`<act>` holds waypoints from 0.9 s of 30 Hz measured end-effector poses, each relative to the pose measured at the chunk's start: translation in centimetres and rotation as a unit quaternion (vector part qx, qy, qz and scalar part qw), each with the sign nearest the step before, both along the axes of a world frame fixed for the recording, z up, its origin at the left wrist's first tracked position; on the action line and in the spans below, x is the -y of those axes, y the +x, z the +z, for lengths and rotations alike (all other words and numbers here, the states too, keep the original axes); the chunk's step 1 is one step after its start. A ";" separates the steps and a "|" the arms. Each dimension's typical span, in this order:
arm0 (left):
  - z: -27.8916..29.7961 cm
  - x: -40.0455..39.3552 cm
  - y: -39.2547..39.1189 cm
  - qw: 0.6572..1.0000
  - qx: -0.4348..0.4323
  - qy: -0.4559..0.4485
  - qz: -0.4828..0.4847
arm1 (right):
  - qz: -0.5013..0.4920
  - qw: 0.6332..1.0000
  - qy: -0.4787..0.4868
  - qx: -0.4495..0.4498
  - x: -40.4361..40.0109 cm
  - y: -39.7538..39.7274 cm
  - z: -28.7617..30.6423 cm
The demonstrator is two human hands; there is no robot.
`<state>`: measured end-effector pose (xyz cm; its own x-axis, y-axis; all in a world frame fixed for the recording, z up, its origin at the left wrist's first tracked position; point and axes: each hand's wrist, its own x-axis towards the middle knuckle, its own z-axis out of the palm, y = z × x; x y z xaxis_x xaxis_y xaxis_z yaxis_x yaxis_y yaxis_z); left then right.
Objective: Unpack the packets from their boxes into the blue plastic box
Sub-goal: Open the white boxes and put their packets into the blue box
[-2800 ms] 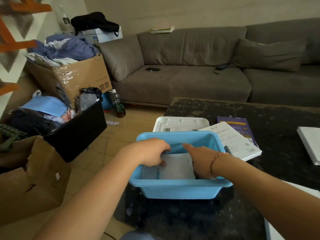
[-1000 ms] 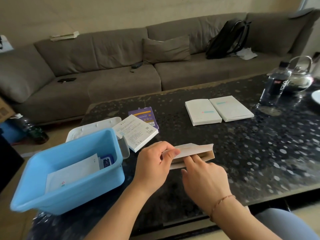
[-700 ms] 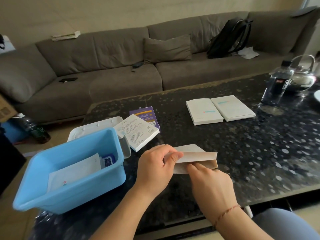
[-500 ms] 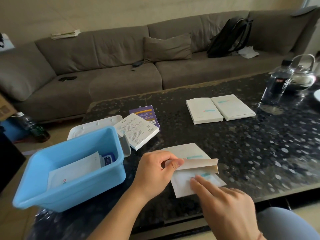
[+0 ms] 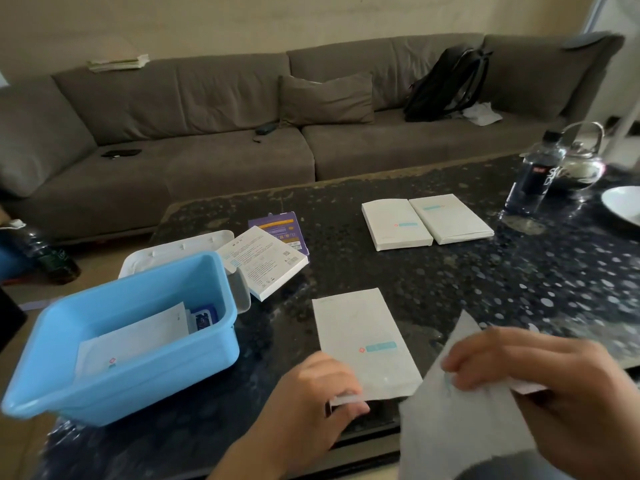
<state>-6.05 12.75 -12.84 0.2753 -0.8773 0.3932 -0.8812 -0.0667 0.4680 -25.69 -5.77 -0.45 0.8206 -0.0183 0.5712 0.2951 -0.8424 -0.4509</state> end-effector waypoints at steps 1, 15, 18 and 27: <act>-0.2 -0.2 -0.2 1.000 0.017 0.020 -0.014 | 0.051 0.996 0.068 -0.012 1.0 0.7 0.5; 9.5 0.8 -2.1 0.697 -0.713 -0.077 -0.022 | 0.047 0.792 0.607 -0.038 -0.8 12.6 0.0; 9.9 0.2 -1.0 0.670 -0.711 -0.185 0.102 | -0.045 0.754 0.638 -0.148 -2.5 12.2 -2.1; 10.6 -2.0 0.8 0.647 -0.645 -0.311 0.263 | -0.042 0.811 0.547 -0.206 -7.9 14.8 -2.7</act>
